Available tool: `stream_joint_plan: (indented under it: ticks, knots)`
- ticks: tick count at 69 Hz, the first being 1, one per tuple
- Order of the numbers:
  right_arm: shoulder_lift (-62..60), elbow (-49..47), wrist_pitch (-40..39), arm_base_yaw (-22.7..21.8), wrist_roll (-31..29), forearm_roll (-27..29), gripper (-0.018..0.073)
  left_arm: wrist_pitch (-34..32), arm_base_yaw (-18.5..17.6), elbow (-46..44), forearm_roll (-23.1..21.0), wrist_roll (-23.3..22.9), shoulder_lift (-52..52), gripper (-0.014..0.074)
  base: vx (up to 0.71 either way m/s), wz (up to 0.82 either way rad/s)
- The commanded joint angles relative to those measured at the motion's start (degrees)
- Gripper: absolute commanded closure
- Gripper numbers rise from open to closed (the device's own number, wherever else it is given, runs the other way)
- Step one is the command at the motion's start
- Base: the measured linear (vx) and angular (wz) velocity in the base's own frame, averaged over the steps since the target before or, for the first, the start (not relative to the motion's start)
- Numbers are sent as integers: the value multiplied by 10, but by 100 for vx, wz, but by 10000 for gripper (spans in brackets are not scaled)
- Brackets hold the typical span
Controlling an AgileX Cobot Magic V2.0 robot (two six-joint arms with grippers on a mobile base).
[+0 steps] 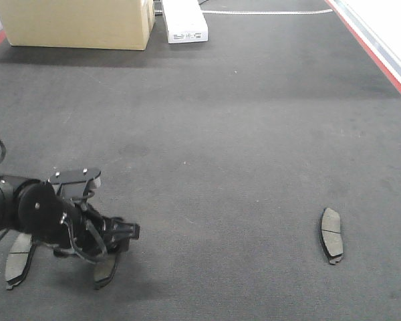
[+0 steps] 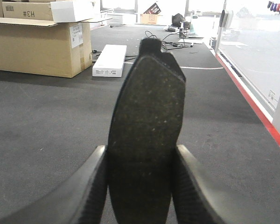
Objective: Move and align brake pads A on conveyor
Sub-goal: 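Lower the left-held pad onto the belt beside the nearest pad and release, then raise the open left gripper away from the placed pad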
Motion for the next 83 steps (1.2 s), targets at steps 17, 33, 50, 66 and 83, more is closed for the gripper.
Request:
stream_joint_plan:
  ticks: [17, 33, 50, 66, 83]
  knots:
    - [7, -16, -57, -4, -5, -2, 565, 18, -4, -35, 67, 0, -191, 109, 0, 0]
    - [7, -16, -57, -4, -5, -2, 565, 80, -4, -23, 144, -1, -364, 163, 0, 0]
    - [7, -16, -57, -4, -5, -2, 565, 112, -4, 54, 145, 11, -527, 171, 0, 0]
    - [7, -16, -57, -4, -5, -2, 565, 79, -4, 140, 145, 66, -690, 171, 0, 0]
    - [7, -16, -57, -4, -5, -2, 565, 54, -4, 185, 145, 101, -819, 171, 0, 0]
